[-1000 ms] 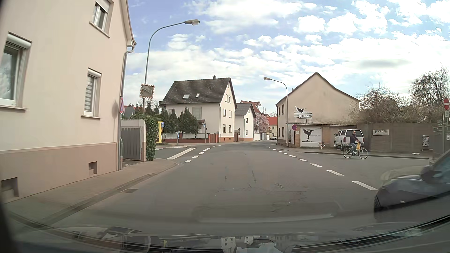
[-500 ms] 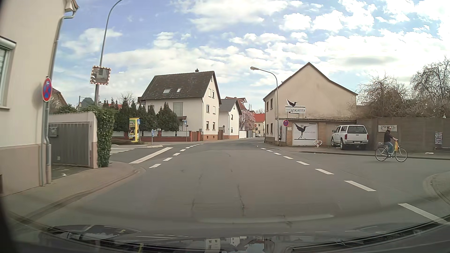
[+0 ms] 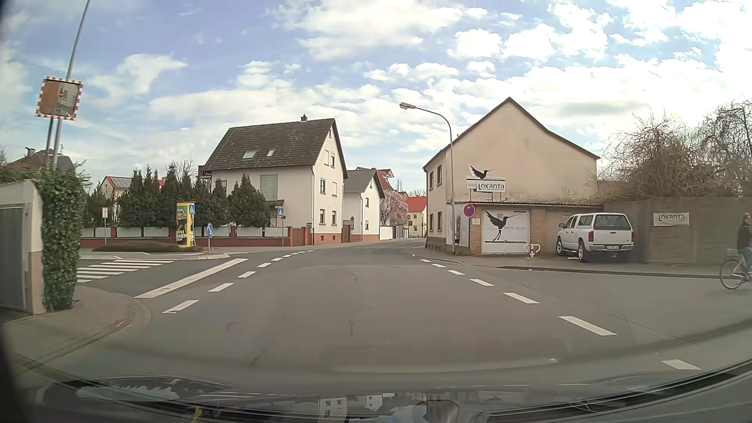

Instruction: Follow the waypoints while adhering to traffic rules and regulations

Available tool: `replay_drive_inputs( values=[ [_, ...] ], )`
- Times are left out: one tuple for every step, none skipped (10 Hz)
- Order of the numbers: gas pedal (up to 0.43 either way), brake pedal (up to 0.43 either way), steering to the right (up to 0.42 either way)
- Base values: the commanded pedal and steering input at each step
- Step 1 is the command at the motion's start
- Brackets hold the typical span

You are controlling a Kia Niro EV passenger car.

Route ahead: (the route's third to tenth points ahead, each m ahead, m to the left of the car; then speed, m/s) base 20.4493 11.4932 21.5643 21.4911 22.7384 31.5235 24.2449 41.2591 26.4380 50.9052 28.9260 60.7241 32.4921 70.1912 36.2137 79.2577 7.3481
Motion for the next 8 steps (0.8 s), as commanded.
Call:
replay_drive_inputs(
  values=[
    [0.028, 0.000, 0.028],
    [0.020, 0.000, 0.024],
    [0.020, 0.000, 0.019],
    [0.020, 0.000, 0.010],
    [0.020, 0.000, 0.003],
    [0.020, 0.000, -0.001],
    [0.020, 0.000, -0.002],
    [0.020, 0.000, -0.003]
  ],
)
